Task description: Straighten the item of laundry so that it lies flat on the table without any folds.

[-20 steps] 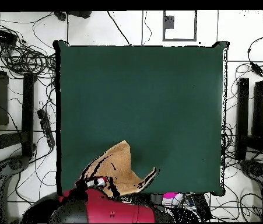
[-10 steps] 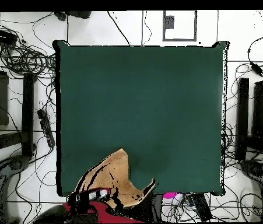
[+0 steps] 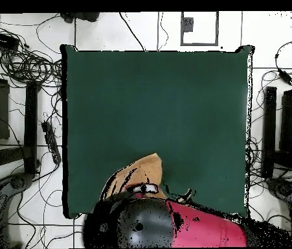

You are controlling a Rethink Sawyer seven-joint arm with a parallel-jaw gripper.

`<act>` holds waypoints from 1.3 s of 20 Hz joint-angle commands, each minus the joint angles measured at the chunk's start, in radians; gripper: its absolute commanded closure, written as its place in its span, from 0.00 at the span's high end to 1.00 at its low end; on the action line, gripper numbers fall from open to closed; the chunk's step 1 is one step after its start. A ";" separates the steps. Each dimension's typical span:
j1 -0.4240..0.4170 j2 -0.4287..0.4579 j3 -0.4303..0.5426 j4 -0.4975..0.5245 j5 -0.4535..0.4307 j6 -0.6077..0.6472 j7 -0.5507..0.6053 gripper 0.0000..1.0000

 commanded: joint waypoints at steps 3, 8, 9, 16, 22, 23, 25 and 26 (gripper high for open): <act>-0.126 0.333 0.224 0.024 -0.006 -0.325 -0.243 0.00; -0.163 0.437 0.271 -0.053 -0.103 -0.390 -0.260 0.00; -0.166 0.452 0.274 -0.069 -0.121 -0.395 -0.256 0.00; -0.202 0.498 0.324 -0.161 -0.185 -0.458 -0.273 0.00; -0.224 0.544 0.358 -0.323 -0.255 -0.430 -0.293 0.00; -0.228 0.550 0.364 -0.349 -0.267 -0.422 -0.300 0.00; -0.232 0.575 0.367 -0.421 -0.305 -0.422 -0.308 0.00; -0.238 0.590 0.372 -0.461 -0.331 -0.426 -0.327 0.00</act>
